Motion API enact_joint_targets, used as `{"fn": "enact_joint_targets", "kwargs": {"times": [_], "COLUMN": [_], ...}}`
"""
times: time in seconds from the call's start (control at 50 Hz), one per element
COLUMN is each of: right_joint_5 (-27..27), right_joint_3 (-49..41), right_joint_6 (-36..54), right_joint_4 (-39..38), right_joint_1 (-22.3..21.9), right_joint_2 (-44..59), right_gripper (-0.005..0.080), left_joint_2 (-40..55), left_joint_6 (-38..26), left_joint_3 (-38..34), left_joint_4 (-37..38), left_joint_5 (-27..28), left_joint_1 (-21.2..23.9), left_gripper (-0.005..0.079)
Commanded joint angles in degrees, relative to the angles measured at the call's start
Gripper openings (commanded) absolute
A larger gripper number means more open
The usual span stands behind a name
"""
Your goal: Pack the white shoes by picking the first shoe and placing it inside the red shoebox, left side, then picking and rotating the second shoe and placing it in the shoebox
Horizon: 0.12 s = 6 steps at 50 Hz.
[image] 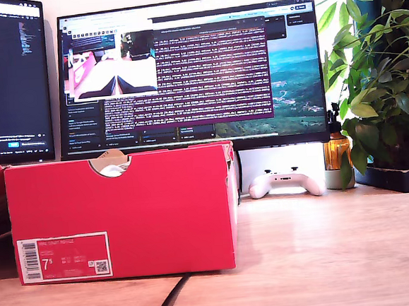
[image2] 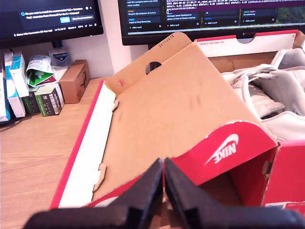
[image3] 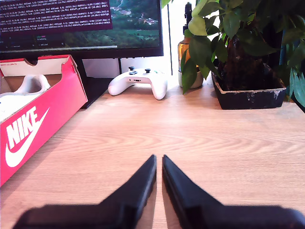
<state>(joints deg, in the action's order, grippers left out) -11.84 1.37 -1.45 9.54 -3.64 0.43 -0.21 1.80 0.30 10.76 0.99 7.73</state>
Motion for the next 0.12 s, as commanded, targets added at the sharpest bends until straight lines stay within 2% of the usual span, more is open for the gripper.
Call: {"fn": "enact_joint_targets", "kwargs": {"times": [0.0, 0.1], "right_joint_5": [0.00, 0.00], "right_joint_3": [-0.92, -0.92], "right_joint_6": [-0.07, -0.09], "right_joint_4": [-0.44, -0.44], "right_joint_1": [0.24, 0.24], "right_joint_2": [-0.35, -0.35], "right_gripper": [-0.0007, -0.0007], "left_joint_2": [-0.48, -0.48], "left_joint_6": [0.33, 0.33], "left_joint_3": [-1.77, -1.77], "left_joint_4": [0.83, 0.83], "left_joint_5": [0.02, 0.02], "left_joint_1": [0.11, 0.11], "left_gripper": [-0.0017, -0.0017]}}
